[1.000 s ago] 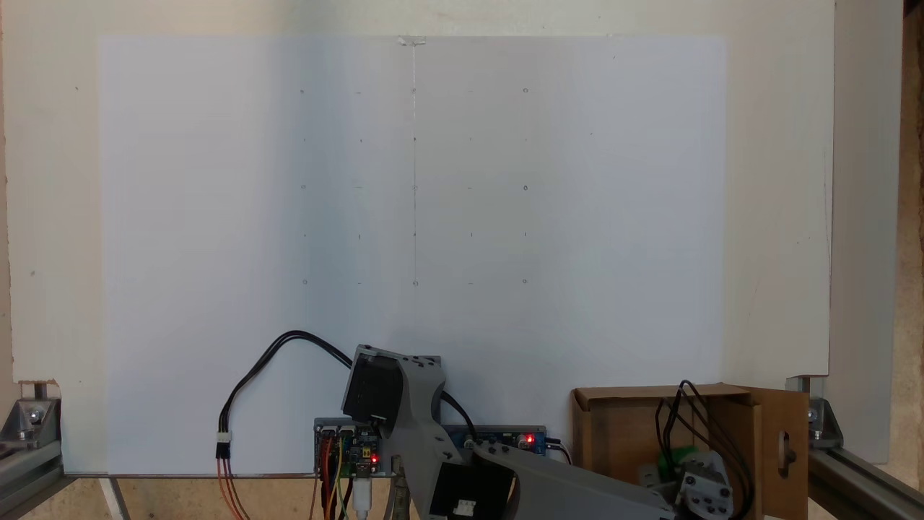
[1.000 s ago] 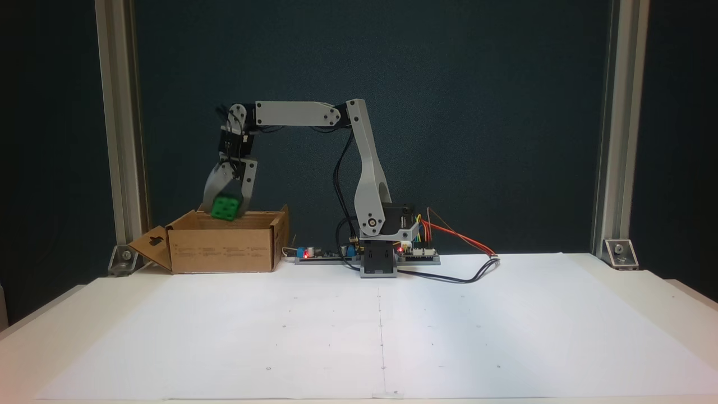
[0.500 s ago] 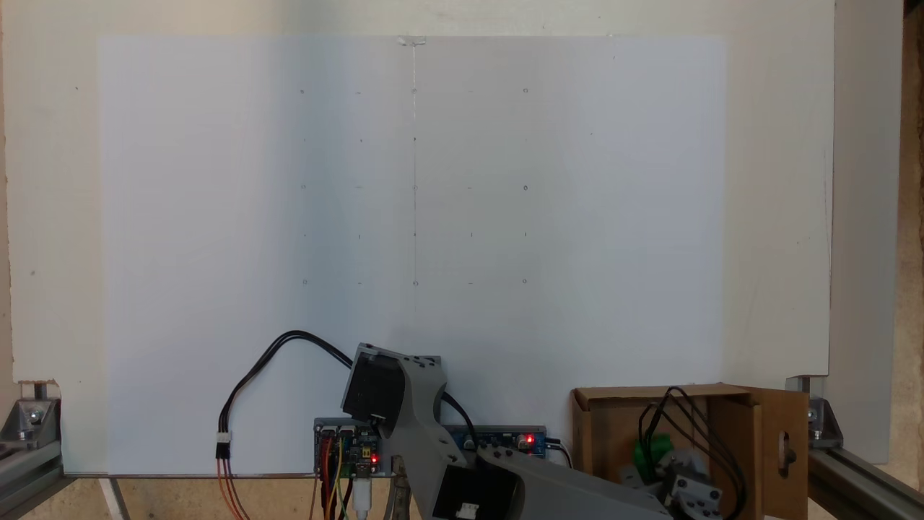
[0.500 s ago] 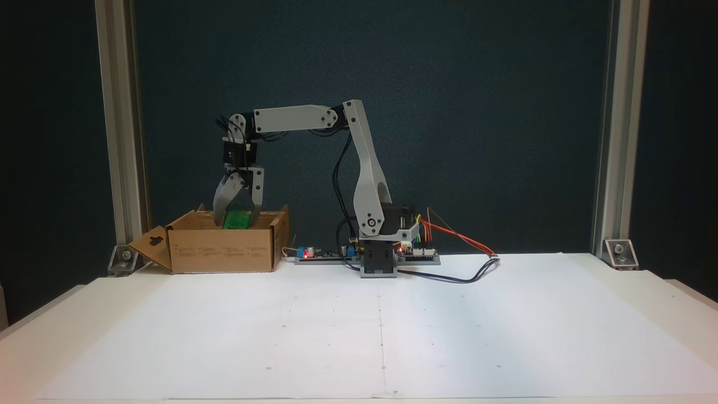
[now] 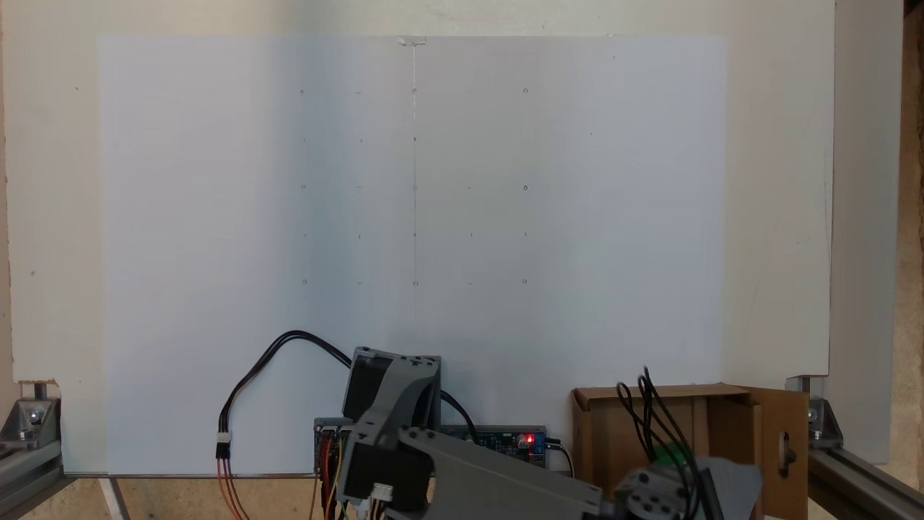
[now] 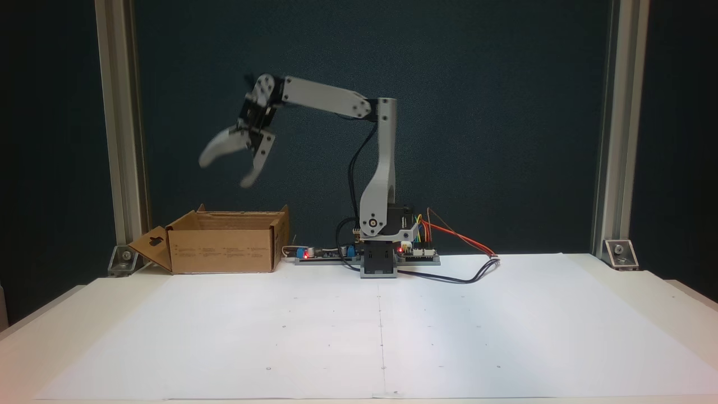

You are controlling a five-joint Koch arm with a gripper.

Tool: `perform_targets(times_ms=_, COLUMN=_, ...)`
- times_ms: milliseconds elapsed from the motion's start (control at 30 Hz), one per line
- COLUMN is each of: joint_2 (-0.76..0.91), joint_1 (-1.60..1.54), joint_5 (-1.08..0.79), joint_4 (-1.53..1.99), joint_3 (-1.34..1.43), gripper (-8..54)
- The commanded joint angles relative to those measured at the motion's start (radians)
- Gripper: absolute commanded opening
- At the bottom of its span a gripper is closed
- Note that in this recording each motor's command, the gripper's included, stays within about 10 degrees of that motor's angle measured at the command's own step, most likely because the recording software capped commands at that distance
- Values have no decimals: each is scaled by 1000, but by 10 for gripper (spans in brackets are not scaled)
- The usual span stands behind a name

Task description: Grasp a green dice and put it in the bin.

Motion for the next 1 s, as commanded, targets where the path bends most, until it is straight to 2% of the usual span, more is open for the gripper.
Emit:
perform_targets(times_ms=0, joint_2=69, joint_1=-132, joint_5=165, joint_4=-17, joint_3=-20, gripper=435)
perform_targets(times_ms=233, joint_2=91, joint_1=-627, joint_5=451, joint_4=-18, joint_3=-20, gripper=437)
perform_targets(times_ms=500, joint_2=133, joint_1=-1184, joint_5=534, joint_4=-21, joint_3=-11, gripper=439)
perform_targets(times_ms=767, joint_2=356, joint_1=-1628, joint_5=548, joint_4=-117, joint_3=224, gripper=440)
perform_targets(times_ms=967, joint_2=560, joint_1=-1750, joint_5=546, joint_4=-386, joint_3=508, gripper=457)
